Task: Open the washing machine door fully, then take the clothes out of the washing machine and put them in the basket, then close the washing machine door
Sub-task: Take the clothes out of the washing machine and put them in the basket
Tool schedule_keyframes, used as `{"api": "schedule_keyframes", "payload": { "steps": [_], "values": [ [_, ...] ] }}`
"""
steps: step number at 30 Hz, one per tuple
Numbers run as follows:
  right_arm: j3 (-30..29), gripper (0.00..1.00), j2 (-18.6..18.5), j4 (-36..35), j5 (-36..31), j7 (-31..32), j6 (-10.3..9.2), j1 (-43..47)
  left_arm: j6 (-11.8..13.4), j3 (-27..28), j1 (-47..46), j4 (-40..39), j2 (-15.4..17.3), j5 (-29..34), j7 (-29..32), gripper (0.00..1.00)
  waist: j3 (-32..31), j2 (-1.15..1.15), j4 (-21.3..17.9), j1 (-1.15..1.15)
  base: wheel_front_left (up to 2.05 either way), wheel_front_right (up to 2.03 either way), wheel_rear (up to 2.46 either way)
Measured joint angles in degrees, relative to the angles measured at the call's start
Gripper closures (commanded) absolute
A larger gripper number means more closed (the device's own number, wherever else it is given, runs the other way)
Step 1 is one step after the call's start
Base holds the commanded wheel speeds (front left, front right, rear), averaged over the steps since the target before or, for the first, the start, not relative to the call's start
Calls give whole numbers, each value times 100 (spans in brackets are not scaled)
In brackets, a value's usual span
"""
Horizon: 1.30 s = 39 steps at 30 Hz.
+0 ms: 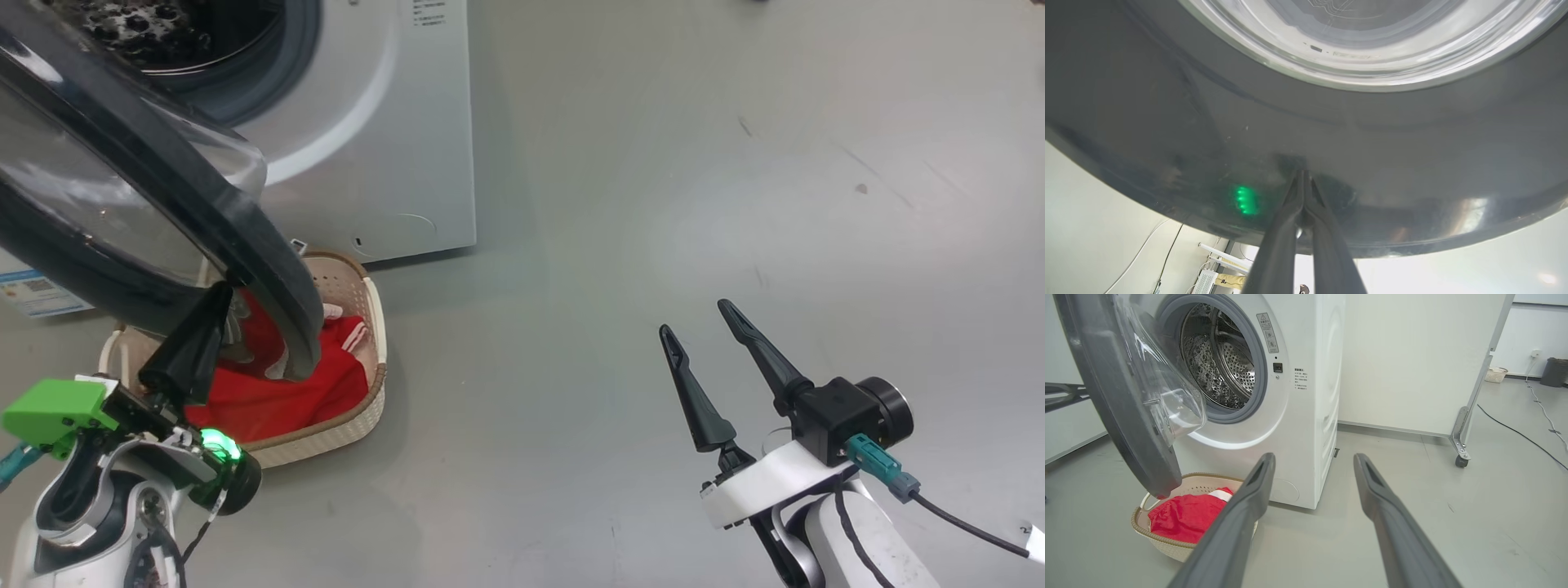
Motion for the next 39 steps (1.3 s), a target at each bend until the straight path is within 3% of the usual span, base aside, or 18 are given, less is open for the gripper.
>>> {"api": "schedule_keyframes", "payload": {
  "steps": [7, 21, 35, 39],
  "values": [
    [3, 0, 11, -23, 11, 0, 1, -25, 5, 67, -178, 2, 2, -147, -257, 100, 101, 0, -462, 0, 0, 0, 0],
    [-137, 0, 29, -143, 62, 0, -3, -48, 7, 111, -851, 14, 16, -145, -647, 100, 438, 0, -989, 0, 0, 0, 0],
    [-361, 0, 49, -225, 67, -1, -62, -51, 7, -313, -968, 207, 76, -36, -570, 100, 484, 0, -782, 0, 0, 0, 0],
    [-405, 0, 48, -224, 67, -1, -60, -51, 0, -739, -924, 202, 214, 453, -435, 100, 406, 0, -635, 0, 0, 0, 0]
  ]
}}
